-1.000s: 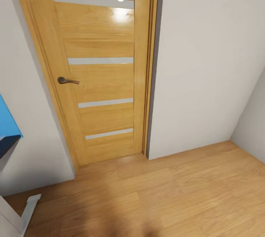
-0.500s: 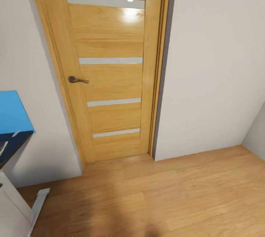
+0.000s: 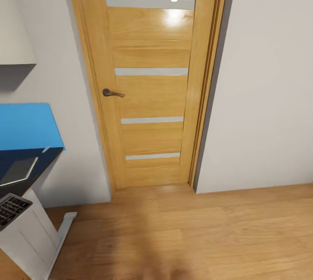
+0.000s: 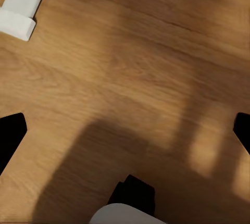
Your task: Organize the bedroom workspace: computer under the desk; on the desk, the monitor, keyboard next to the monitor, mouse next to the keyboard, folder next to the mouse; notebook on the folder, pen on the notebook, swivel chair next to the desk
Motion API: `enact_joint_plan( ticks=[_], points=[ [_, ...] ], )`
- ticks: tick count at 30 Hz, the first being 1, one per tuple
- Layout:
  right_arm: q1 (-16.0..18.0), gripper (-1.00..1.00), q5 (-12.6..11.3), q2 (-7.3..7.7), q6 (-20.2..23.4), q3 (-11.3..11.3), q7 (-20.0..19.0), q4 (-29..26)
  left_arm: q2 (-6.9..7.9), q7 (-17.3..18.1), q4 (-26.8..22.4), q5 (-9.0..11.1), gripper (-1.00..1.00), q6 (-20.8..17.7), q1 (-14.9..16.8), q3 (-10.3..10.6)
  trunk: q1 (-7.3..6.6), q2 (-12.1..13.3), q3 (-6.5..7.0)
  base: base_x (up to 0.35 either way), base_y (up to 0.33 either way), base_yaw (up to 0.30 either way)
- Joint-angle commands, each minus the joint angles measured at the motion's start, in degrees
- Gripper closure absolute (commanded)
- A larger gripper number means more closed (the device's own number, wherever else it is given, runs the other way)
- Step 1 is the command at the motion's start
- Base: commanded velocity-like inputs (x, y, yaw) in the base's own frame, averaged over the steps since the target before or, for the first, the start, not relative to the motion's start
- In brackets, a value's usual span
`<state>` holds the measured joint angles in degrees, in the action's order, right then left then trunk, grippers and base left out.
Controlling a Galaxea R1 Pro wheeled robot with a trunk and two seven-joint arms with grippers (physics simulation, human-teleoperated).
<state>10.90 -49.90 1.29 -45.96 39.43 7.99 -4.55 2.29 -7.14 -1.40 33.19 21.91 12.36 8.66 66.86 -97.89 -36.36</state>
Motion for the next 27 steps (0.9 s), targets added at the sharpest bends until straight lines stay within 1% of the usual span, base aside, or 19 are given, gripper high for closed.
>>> enact_joint_plan(
  ticks=[1, 8, 12, 16, 19, 20, 27],
  points=[
    [0.0, -1.0, 0.0, 0.06, 0.0, 0.7, 0.6, -0.1, -0.01, -0.3, 0.0, 0.1, -1.0, 0.1, 0.0, 0.5, -0.01, 0.0, -0.06, 0.0, 0.0, 0.248],
    [0.0, -1.0, 0.0, 0.04, 0.1, 1.4, 0.6, 0.0, -0.06, -0.3, 0.0, 0.1, -1.0, 0.1, 0.0, 0.5, -0.01, 0.0, -0.06, 0.0, 0.0, 0.252],
    [0.0, -1.0, 0.1, 0.03, 0.1, 2.5, 0.7, 0.0, -0.05, -0.3, 0.0, 0.1, -1.0, 0.1, 0.0, 0.5, -0.01, 0.0, -0.13, 0.0, 0.0, 0.259],
    [0.0, -1.0, 0.0, 0.03, 0.1, 5.2, 0.8, 0.3, -0.08, -0.3, 0.0, 0.1, -1.0, 0.0, 0.0, 0.5, -0.01, 0.0, -0.24, 0.0, 0.0, 0.26],
    [0.0, -1.0, 0.0, 0.01, 0.2, 6.4, 0.8, 1.0, -0.14, -0.3, 0.0, 0.1, -1.0, 0.0, 0.0, 0.5, -0.01, 0.0, -0.34, 0.0, 0.0, 0.26],
    [0.0, -1.0, 0.0, -0.27, 0.2, 7.7, 0.9, 2.1, -0.31, -0.3, 0.0, 0.1, -1.0, 0.0, 0.0, 0.6, -0.01, 0.0, -0.38, 0.0, 0.0, 0.26],
    [0.0, -1.0, 0.0, -0.42, 0.2, 8.1, 0.9, 2.4, -0.35, -0.3, 0.0, 0.1, -1.0, 0.0, 0.0, 0.6, -0.01, 0.0, -0.64, 0.0, 0.0, 0.26]
  ],
)
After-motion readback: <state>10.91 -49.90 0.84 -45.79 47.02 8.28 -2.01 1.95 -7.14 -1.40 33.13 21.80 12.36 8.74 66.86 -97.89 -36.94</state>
